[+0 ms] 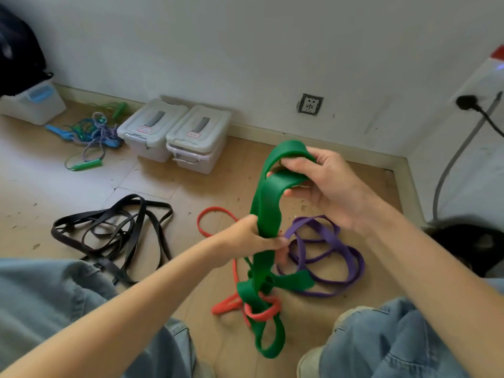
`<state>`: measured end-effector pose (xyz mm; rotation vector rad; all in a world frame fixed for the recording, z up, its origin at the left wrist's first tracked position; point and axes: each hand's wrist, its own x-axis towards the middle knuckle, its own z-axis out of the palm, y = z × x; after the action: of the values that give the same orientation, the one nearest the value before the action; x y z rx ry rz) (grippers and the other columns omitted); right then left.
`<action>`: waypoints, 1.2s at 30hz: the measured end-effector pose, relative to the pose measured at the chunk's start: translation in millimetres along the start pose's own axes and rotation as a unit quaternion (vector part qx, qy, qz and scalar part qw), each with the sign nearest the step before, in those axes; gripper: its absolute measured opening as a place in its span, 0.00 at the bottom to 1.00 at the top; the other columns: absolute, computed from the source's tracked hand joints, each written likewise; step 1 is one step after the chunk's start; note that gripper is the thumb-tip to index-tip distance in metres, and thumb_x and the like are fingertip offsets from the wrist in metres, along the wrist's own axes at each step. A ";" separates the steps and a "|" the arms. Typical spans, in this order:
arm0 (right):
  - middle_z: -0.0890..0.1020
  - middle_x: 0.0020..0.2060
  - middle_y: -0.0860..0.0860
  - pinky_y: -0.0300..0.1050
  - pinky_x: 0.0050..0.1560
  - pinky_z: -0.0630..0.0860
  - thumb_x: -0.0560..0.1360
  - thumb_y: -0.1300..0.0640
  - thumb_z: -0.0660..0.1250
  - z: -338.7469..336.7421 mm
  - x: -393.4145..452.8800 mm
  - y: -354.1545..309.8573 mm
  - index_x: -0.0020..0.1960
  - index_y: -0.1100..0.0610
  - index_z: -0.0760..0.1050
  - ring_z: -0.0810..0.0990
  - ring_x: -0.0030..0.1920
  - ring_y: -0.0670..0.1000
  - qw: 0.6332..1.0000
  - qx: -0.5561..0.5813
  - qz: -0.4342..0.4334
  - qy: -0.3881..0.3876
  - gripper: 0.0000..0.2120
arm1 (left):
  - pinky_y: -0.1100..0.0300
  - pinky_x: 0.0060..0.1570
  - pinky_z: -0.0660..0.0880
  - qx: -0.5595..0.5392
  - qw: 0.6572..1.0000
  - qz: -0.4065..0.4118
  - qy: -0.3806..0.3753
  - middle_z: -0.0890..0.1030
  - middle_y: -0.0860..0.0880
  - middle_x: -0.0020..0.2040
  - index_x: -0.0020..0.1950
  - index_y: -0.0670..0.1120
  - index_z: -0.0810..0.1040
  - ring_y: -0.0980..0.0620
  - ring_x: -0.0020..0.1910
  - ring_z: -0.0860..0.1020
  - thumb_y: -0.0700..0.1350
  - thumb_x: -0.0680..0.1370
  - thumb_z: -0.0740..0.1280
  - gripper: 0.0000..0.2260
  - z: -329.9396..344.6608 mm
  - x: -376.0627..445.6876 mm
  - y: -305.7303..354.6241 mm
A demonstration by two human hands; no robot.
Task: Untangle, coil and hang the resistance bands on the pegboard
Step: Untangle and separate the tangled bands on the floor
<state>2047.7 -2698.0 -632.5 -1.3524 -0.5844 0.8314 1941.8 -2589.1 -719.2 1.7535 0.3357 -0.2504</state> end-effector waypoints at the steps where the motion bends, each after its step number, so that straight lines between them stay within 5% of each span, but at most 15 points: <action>1: 0.84 0.42 0.54 0.40 0.38 0.79 0.73 0.58 0.67 -7.4 -0.3 0.7 0.50 0.60 0.77 0.83 0.42 0.49 0.999 0.034 0.028 -0.020 0.08 | 0.63 0.38 0.78 -0.051 0.998 -0.013 0.033 0.81 0.52 0.31 0.39 0.44 0.79 0.57 0.32 0.79 0.42 0.77 0.66 0.07 -8.0 -1.2 6.9; 3: 0.82 0.50 0.54 0.43 0.46 0.80 0.68 0.51 0.71 -20.8 -2.3 4.6 0.56 0.59 0.76 0.82 0.48 0.51 0.994 0.034 0.081 -0.059 0.20 | 0.61 0.35 0.79 -0.179 0.981 -0.021 0.077 0.82 0.48 0.30 0.43 0.42 0.77 0.53 0.29 0.80 0.44 0.79 0.63 0.08 -27.3 -5.1 28.5; 5: 0.81 0.55 0.52 0.44 0.49 0.80 0.64 0.48 0.74 -24.3 -6.9 19.0 0.60 0.55 0.74 0.82 0.50 0.49 0.981 -0.097 0.129 -0.107 0.27 | 0.64 0.29 0.78 -0.308 0.948 0.005 0.074 0.81 0.50 0.29 0.44 0.43 0.77 0.55 0.27 0.80 0.48 0.78 0.62 0.10 -42.2 -10.7 58.0; 8: 0.83 0.53 0.51 0.50 0.49 0.77 0.70 0.52 0.72 -5.2 -15.5 43.2 0.58 0.52 0.78 0.82 0.50 0.55 0.931 -0.241 0.135 -0.238 0.17 | 0.65 0.33 0.78 -0.469 0.880 0.069 0.037 0.85 0.49 0.39 0.41 0.44 0.83 0.57 0.36 0.83 0.53 0.78 0.61 0.17 -62.5 -17.9 85.0; 11: 0.85 0.46 0.55 0.43 0.42 0.76 0.72 0.59 0.69 3.0 -12.6 38.8 0.54 0.58 0.81 0.80 0.40 0.51 0.965 -0.164 0.085 -0.187 0.11 | 0.60 0.46 0.80 -0.457 0.885 0.093 0.001 0.84 0.45 0.52 0.55 0.41 0.76 0.51 0.50 0.82 0.59 0.79 0.54 0.23 -70.1 -22.1 85.8; 13: 0.84 0.41 0.54 0.36 0.36 0.76 0.73 0.63 0.67 2.6 -6.1 23.4 0.50 0.63 0.80 0.78 0.34 0.46 0.991 -0.078 0.036 -0.104 0.08 | 0.59 0.47 0.80 -0.351 0.935 0.055 -0.010 0.84 0.47 0.50 0.56 0.44 0.75 0.51 0.50 0.82 0.63 0.77 0.52 0.26 -62.8 -22.7 77.6; 15: 0.80 0.35 0.53 0.34 0.32 0.75 0.75 0.64 0.64 1.7 -1.1 10.2 0.47 0.64 0.78 0.76 0.29 0.43 0.995 -0.095 -0.024 -0.025 0.05 | 0.62 0.41 0.79 -0.088 0.994 0.033 0.063 0.85 0.49 0.44 0.49 0.48 0.80 0.54 0.43 0.83 0.66 0.74 0.54 0.25 -52.9 -21.4 65.2; 17: 0.77 0.31 0.52 0.38 0.31 0.74 0.76 0.64 0.64 2.1 -1.0 6.4 0.45 0.64 0.77 0.74 0.26 0.43 0.962 -0.263 -0.071 0.003 0.04 | 0.62 0.38 0.76 0.251 0.939 0.075 0.221 0.83 0.53 0.40 0.42 0.50 0.81 0.57 0.39 0.80 0.67 0.70 0.62 0.21 -57.6 -18.8 51.2; 18: 0.76 0.30 0.51 0.41 0.32 0.74 0.76 0.62 0.64 2.5 -2.4 7.6 0.45 0.63 0.76 0.75 0.27 0.44 0.931 -0.354 -0.084 -0.008 0.05 | 0.63 0.42 0.74 0.315 0.903 0.113 0.269 0.82 0.56 0.43 0.46 0.51 0.80 0.57 0.42 0.79 0.66 0.67 0.67 0.20 -62.8 -17.5 46.8; 20: 0.79 0.31 0.53 0.44 0.34 0.75 0.76 0.61 0.64 4.6 -6.5 8.2 0.47 0.62 0.76 0.78 0.30 0.50 0.903 -0.414 -0.103 -0.049 0.05 | 0.69 0.53 0.68 0.251 0.929 0.179 0.203 0.76 0.58 0.56 0.62 0.52 0.73 0.59 0.57 0.74 0.61 0.62 0.74 0.31 -68.2 -15.9 40.8; 23: 0.81 0.38 0.54 0.40 0.39 0.79 0.76 0.61 0.63 6.4 -10.0 -1.8 0.49 0.58 0.76 0.81 0.37 0.50 0.963 -0.221 -0.131 -0.080 0.05 | 0.66 0.58 0.71 0.015 0.978 0.209 0.016 0.75 0.60 0.61 0.66 0.57 0.67 0.62 0.61 0.73 0.49 0.62 0.78 0.35 -49.2 -7.7 31.7; 28: 0.82 0.45 0.51 0.46 0.49 0.80 0.74 0.56 0.65 -2.4 -7.3 1.6 0.51 0.55 0.79 0.81 0.47 0.50 0.986 -0.039 -0.163 -0.023 0.07 | 0.64 0.49 0.75 0.008 0.993 0.114 0.015 0.81 0.55 0.48 0.50 0.51 0.78 0.63 0.44 0.79 0.40 0.72 0.72 0.10 -19.5 7.4 1.8; 31: 0.83 0.46 0.52 0.44 0.49 0.79 0.71 0.52 0.67 -17.3 -1.9 7.5 0.53 0.58 0.77 0.81 0.47 0.50 0.994 0.026 -0.107 0.024 0.13 | 0.59 0.43 0.77 -0.011 0.989 0.098 0.108 0.82 0.52 0.35 0.41 0.45 0.78 0.57 0.35 0.80 0.40 0.76 0.66 0.05 -40.3 4.4 14.2; 33: 0.81 0.53 0.49 0.46 0.56 0.77 0.67 0.46 0.70 -27.4 -0.8 12.1 0.60 0.56 0.73 0.80 0.52 0.47 0.999 -0.045 -0.027 -0.012 0.25 | 0.54 0.38 0.79 -0.137 0.972 0.129 0.142 0.82 0.48 0.31 0.39 0.42 0.76 0.50 0.33 0.81 0.40 0.78 0.63 0.08 -55.2 -4.6 39.1; 36: 0.72 0.64 0.35 0.44 0.66 0.68 0.61 0.37 0.73 -16.5 -8.8 26.6 0.63 0.35 0.66 0.71 0.64 0.38 0.957 -0.213 0.059 -0.188 0.32 | 0.52 0.38 0.80 -0.296 0.934 0.189 0.070 0.83 0.43 0.38 0.42 0.42 0.78 0.45 0.40 0.83 0.43 0.76 0.66 0.06 -63.9 -19.9 80.1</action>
<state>2050.6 -2714.7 -660.3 -1.6412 -1.0322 1.1170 1950.9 -2543.3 -625.9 1.2015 0.1449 0.2394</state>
